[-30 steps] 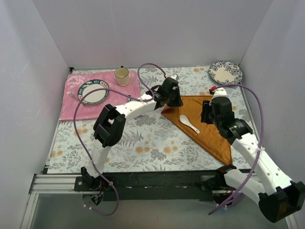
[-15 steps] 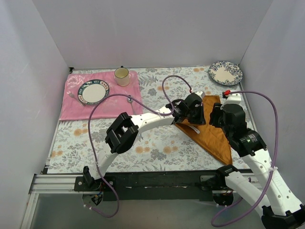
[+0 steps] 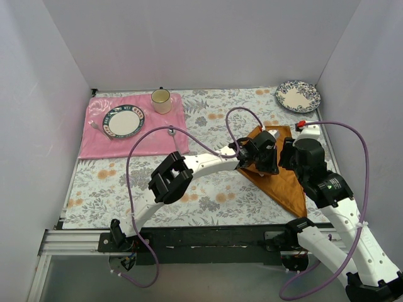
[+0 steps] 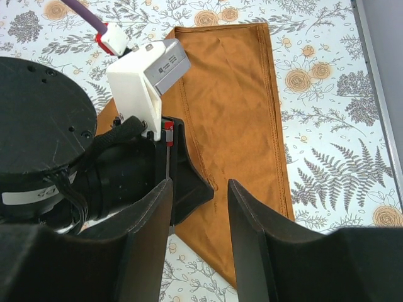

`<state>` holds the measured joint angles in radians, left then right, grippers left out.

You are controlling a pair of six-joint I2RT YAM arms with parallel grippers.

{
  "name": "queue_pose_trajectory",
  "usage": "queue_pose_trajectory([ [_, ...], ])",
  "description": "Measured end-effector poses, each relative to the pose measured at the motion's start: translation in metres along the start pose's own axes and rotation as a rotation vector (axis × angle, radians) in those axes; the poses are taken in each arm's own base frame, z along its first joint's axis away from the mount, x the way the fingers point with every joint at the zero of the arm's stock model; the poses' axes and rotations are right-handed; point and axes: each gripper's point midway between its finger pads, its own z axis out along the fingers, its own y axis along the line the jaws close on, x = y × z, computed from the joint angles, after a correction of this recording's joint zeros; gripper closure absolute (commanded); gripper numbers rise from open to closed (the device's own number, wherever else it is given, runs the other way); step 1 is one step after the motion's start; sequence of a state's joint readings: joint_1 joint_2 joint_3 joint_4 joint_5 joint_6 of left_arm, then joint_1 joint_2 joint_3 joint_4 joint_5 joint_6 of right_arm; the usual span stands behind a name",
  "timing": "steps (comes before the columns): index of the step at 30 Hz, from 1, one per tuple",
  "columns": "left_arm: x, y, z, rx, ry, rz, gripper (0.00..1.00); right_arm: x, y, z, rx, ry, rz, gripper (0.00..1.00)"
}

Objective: Fold the napkin, place the utensils inside, and roll it up
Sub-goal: Fold the napkin

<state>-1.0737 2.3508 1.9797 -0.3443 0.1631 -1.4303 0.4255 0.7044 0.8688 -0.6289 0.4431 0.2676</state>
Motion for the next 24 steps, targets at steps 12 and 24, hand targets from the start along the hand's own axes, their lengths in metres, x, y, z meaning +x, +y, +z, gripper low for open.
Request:
queue_pose_trajectory([
  [12,0.01,-0.008,0.001,0.016,0.022,0.006,0.94,0.0,0.0,-0.001,0.0,0.0,0.015,0.52],
  [24,0.019,-0.004,0.003,0.008,0.04,0.008,0.92,0.003,0.001,0.003,0.005,0.018,0.011,0.52],
])
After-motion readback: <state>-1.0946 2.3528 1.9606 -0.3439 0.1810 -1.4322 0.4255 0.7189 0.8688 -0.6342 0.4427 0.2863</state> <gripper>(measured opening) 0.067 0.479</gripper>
